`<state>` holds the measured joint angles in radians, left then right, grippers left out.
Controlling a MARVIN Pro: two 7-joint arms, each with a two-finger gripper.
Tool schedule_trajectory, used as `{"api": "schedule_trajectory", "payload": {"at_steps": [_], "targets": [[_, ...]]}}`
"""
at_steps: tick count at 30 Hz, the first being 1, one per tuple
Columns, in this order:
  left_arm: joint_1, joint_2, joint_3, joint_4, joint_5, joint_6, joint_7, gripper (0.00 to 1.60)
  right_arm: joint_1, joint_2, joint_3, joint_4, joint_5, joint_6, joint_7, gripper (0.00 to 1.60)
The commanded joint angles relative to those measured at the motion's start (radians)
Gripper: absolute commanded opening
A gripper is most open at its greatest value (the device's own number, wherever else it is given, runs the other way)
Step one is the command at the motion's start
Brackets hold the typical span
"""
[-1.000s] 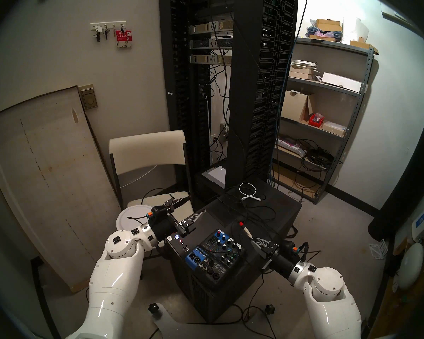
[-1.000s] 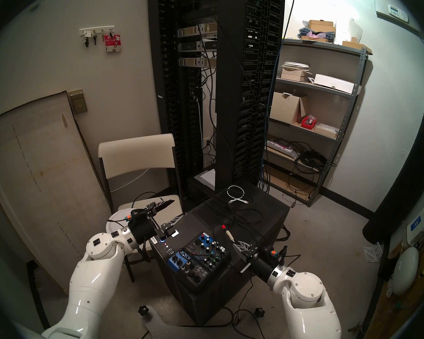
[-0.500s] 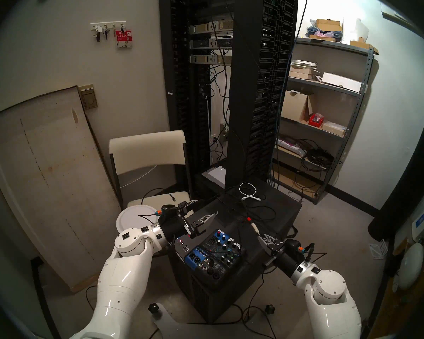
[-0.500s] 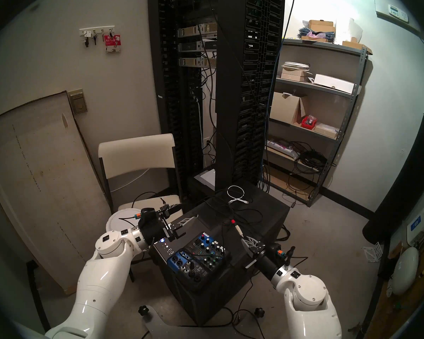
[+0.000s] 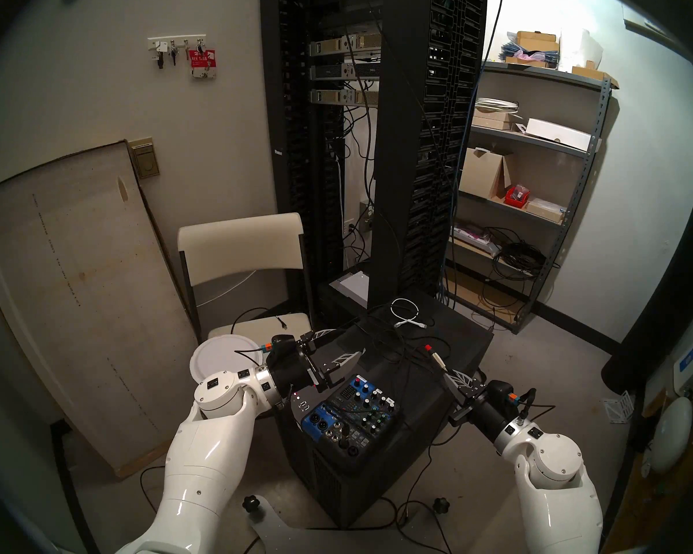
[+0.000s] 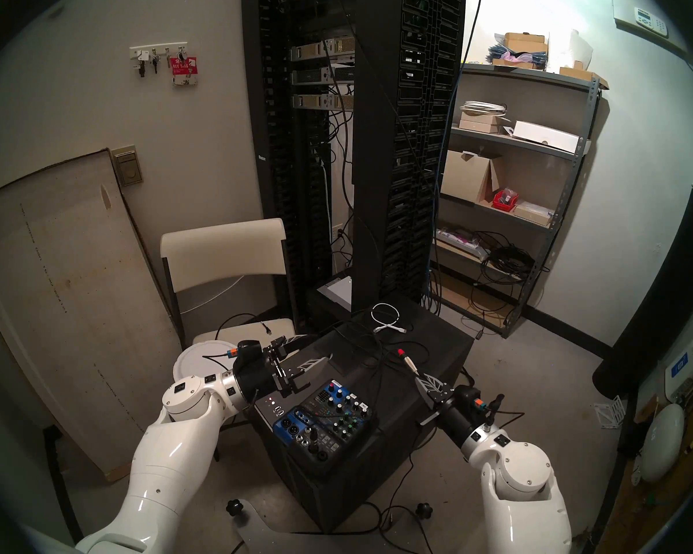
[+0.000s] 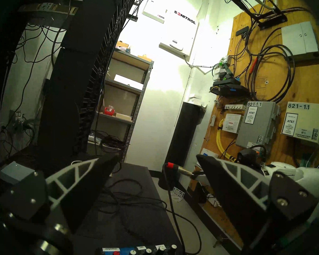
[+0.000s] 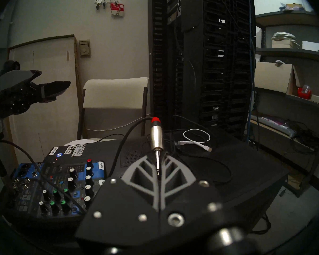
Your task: Insert aux cable
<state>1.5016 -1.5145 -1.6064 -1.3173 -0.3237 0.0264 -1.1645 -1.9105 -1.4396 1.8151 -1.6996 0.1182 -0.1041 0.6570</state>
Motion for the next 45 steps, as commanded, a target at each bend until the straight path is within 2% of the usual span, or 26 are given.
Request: {"api": "schedule_trajectory", "payload": {"at_steps": [1,5,16,26,36,45], "targets": [[0.001,-0.013,-0.005,-0.014,-0.012,-0.003,0.002,1.60,0.025,-0.009,0.010,-0.064,0.033,-0.006,0.005,0.00],[-0.001,-0.011,-0.007,-0.011,-0.010,-0.005,0.004,1.60,0.038,-0.008,0.021,-0.064,0.020,-0.005,-0.014,0.00],[0.004,-0.013,-0.017,-0.018,-0.003,-0.011,0.008,1.60,0.133,0.024,0.048,0.079,-0.042,-0.030,-0.068,0.00],[0.002,-0.015,-0.018,-0.014,0.000,-0.016,0.011,1.60,0.179,0.033,0.062,0.151,-0.070,-0.053,-0.091,0.00],[0.002,-0.015,-0.019,-0.013,0.001,-0.019,0.017,1.60,0.234,0.032,0.078,0.238,-0.106,-0.113,-0.133,0.00],[0.003,-0.012,-0.022,-0.010,0.001,-0.022,0.020,1.60,0.295,0.022,0.075,0.271,-0.110,-0.154,-0.159,0.00]]}}
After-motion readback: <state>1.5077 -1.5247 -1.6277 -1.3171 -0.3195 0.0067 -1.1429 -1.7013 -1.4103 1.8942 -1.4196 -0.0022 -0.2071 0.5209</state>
